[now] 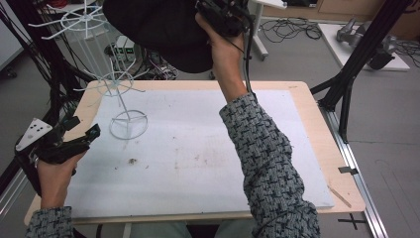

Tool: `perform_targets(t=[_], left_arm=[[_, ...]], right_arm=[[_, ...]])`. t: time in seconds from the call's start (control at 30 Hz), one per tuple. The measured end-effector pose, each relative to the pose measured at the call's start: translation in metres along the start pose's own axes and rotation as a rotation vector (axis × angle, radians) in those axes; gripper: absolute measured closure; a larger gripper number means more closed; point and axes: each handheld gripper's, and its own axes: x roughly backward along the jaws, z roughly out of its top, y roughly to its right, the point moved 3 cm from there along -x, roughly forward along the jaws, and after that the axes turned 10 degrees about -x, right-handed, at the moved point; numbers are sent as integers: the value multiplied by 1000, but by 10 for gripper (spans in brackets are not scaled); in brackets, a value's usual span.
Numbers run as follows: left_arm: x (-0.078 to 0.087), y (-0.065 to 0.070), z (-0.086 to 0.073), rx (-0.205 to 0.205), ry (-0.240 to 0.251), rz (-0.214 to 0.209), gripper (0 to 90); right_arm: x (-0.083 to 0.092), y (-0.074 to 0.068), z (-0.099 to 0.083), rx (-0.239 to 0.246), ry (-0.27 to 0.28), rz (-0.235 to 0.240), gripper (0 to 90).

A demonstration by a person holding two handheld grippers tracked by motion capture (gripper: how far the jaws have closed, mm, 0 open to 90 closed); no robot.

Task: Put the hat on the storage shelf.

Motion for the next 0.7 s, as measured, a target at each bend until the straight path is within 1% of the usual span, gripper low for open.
perform_targets(t=[0.07, 0.17, 0.23, 0.27, 0.33, 0.4, 0.47, 0.7], left_arm=[[-1, 1, 0, 0, -1, -2, 184], [-1, 2, 0, -3, -3, -6, 184], [-1, 1, 0, -3, -3, -6, 184], [-1, 1, 0, -2, -2, -5, 184], [0, 1, 0, -2, 0, -3, 184], [0, 0, 0, 1, 2, -1, 184], [0, 0, 1, 0, 3, -1, 184], [-1, 1, 0, -2, -1, -3, 184]], right_arm=[[-4, -2, -4, 17, -17, 4, 847], [-7, -3, -11, 1, -11, 18, 846], [-9, -2, -15, -7, -18, 22, 842], [-11, -2, -20, -21, -26, 28, 839], [-11, -1, -22, -27, -29, 34, 835], [-12, -1, -29, -26, -46, 37, 825], [-13, 0, -35, -46, -63, 40, 815], [-15, 7, -61, -78, -124, 34, 803]])
